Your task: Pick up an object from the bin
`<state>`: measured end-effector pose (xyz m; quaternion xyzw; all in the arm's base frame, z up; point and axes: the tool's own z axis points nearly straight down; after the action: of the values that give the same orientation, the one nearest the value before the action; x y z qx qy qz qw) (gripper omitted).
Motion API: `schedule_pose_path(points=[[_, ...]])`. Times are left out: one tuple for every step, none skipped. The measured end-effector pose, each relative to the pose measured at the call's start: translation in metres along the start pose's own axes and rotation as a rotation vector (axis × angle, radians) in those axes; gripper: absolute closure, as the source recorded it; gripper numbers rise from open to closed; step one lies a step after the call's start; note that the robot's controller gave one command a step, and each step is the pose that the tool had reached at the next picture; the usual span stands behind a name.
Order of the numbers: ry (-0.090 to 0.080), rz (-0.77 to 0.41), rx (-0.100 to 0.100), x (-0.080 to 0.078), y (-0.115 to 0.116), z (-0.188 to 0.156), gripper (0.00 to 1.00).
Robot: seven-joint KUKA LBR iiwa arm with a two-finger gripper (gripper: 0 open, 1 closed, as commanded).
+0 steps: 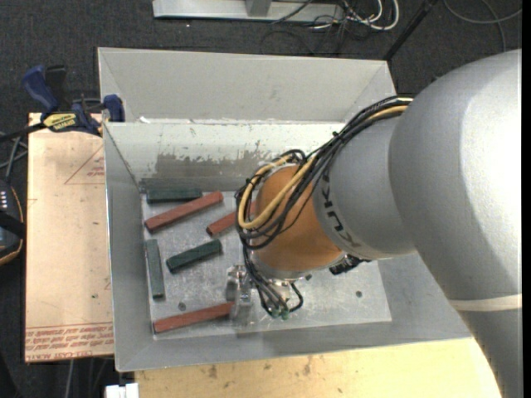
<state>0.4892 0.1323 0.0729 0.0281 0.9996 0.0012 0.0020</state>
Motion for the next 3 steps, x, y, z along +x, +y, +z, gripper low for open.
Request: schedule_pose_path(points=[[0.0, 0.001, 0.0, 0.0, 0.0, 0.0, 1.0], [0.0, -0.016, 0.006, -0.002, 0.021, -0.008, 1.0], [-0.006, -0.023, -0.001, -0.018, -0.005, -0.213, 1.0]])
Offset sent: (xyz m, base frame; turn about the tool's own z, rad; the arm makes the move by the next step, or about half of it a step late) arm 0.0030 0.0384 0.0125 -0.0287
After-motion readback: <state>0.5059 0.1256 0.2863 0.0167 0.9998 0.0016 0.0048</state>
